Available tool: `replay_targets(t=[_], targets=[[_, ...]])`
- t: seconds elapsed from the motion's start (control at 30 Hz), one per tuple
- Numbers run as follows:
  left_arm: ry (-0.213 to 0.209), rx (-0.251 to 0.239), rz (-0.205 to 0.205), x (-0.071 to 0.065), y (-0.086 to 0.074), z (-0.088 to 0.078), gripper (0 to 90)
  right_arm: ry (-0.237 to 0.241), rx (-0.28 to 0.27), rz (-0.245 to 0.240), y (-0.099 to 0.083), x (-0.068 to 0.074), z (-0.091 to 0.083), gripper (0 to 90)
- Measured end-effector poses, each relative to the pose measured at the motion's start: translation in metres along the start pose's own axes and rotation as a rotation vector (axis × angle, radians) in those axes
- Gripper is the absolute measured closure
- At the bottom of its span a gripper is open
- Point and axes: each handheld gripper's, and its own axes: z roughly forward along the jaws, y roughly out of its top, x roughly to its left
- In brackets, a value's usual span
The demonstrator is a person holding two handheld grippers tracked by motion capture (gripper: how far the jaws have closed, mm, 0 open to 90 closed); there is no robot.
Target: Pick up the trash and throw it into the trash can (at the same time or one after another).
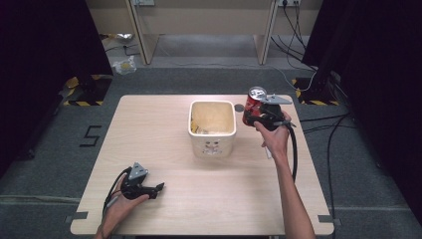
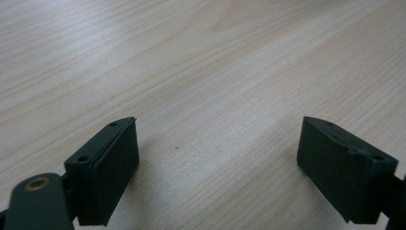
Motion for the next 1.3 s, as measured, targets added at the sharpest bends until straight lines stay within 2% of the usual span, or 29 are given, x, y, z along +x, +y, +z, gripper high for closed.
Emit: replay_targets(t=[0.33,0.6,0.8,0.9,1.0,1.17,1.2,1.3], targets=[[0.0,0.002,0.002,0.0,0.0,0.0,13.5,-0.002,-0.011,-0.033,0.017,0.006,-0.018,33.9],[0.0,0.0,0.0,0.0,0.0,0.0,13.5,0.023,-0.03,-0.049,0.027,0.014,-0.025,33.9],[0.0,-0.001,-0.001,0.0,0.0,0.0,13.5,0.044,-0.046,-0.073,0.037,0.025,-0.028,33.9],[0.0,-0.001,-0.001,0.0,0.0,0.0,13.5,0.059,-0.05,-0.072,0.038,0.028,-0.028,33.9],[0.0,0.001,0.001,0.0,0.0,0.0,13.5,0.09,-0.058,-0.077,0.042,0.036,-0.027,33.9],[0.0,0.0,0.001,0.0,0.0,0.0,13.5,0.111,-0.06,-0.092,0.045,0.047,-0.025,33.9],[0.0,0.0,0.0,0.0,0.0,0.0,13.5,0.134,-0.057,-0.098,0.047,0.053,-0.023,33.9],[0.0,0.0,0.0,0.0,0.0,0.0,13.5,0.164,-0.055,-0.104,0.047,0.062,-0.02,33.9]])
